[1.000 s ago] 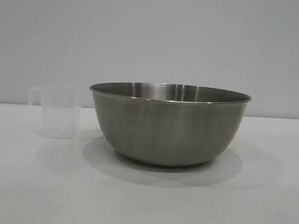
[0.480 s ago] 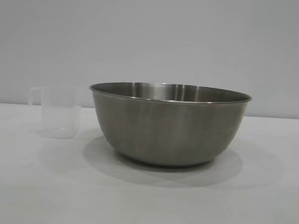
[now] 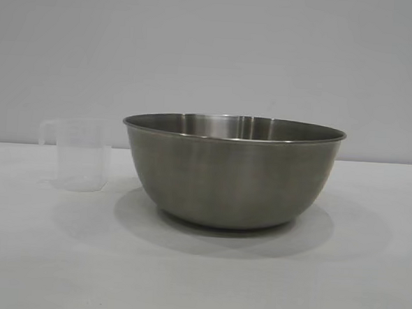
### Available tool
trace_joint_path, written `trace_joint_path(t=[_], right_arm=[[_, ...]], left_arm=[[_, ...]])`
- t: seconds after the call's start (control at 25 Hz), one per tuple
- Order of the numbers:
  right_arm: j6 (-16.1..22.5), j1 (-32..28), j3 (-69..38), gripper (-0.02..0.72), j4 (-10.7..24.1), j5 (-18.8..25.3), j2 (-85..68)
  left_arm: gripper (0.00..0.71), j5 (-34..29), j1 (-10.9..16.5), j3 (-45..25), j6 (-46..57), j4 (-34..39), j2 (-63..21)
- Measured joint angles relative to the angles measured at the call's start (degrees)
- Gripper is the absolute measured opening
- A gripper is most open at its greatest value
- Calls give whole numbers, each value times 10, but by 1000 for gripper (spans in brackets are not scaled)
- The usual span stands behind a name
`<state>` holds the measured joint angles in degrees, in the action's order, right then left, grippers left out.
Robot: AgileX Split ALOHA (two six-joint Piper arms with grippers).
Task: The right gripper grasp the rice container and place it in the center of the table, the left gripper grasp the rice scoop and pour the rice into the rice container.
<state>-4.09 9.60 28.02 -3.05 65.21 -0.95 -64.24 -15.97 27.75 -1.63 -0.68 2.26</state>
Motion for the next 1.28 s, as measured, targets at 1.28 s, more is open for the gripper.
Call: trace_joint_path(t=[1.28], right_arm=[[0,-14,0,498,0,0,0]], left_arm=[[473,0,205,0,0,1,-33]])
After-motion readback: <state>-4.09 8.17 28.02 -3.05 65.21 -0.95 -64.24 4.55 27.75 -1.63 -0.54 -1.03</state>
